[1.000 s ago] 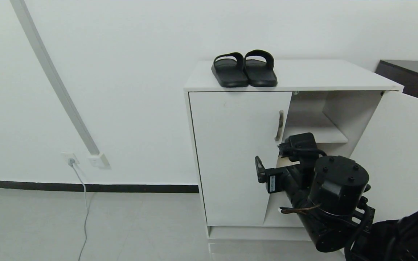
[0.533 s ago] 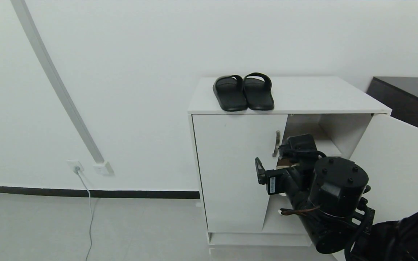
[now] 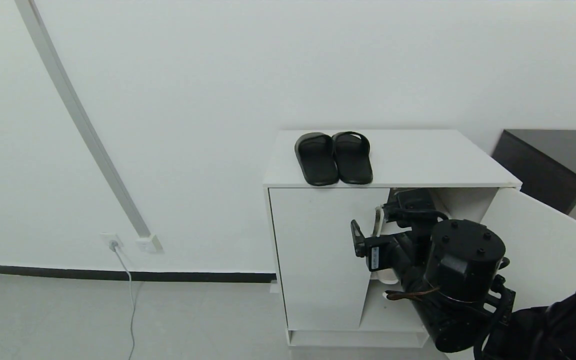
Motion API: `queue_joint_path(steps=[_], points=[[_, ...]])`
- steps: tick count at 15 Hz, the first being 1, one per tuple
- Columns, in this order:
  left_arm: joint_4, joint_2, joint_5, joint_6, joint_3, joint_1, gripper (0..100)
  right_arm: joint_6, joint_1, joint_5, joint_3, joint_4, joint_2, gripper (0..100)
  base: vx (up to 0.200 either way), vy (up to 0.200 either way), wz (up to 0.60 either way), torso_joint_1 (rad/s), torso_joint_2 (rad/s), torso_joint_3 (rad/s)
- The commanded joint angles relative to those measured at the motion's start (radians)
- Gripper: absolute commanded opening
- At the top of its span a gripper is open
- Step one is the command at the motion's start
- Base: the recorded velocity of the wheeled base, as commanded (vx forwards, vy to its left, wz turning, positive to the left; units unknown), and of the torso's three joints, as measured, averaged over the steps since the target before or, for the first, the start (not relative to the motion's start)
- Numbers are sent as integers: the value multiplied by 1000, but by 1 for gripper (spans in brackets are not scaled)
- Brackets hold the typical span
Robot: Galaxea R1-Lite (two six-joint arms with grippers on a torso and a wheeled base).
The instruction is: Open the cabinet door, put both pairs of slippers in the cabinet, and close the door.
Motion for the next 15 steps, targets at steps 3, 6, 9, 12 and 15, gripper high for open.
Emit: queue_joint_path(steps=[3, 6, 9, 12, 15], points=[[-1, 1, 1, 0, 0, 0, 0, 1, 1, 15, 5, 0, 6, 100, 0, 0, 0, 247, -572, -326], [1, 1, -1, 0, 0, 0, 0, -6, -6, -7, -27, 0, 54, 100, 0, 0, 0, 115, -264, -149], [-1, 1, -1, 0, 0, 0, 0, 10, -7, 72, -82, 6, 72, 100, 0, 0, 0, 11, -22, -15], [1, 1, -1, 0, 0, 0, 0, 124, -10, 72, -326, 371, 24, 100, 0, 0, 0, 0, 0, 0], [1, 1, -1, 0, 0, 0, 0, 264, -7, 72, -574, 770, -2, 100, 0, 0, 0, 0, 0, 0]])
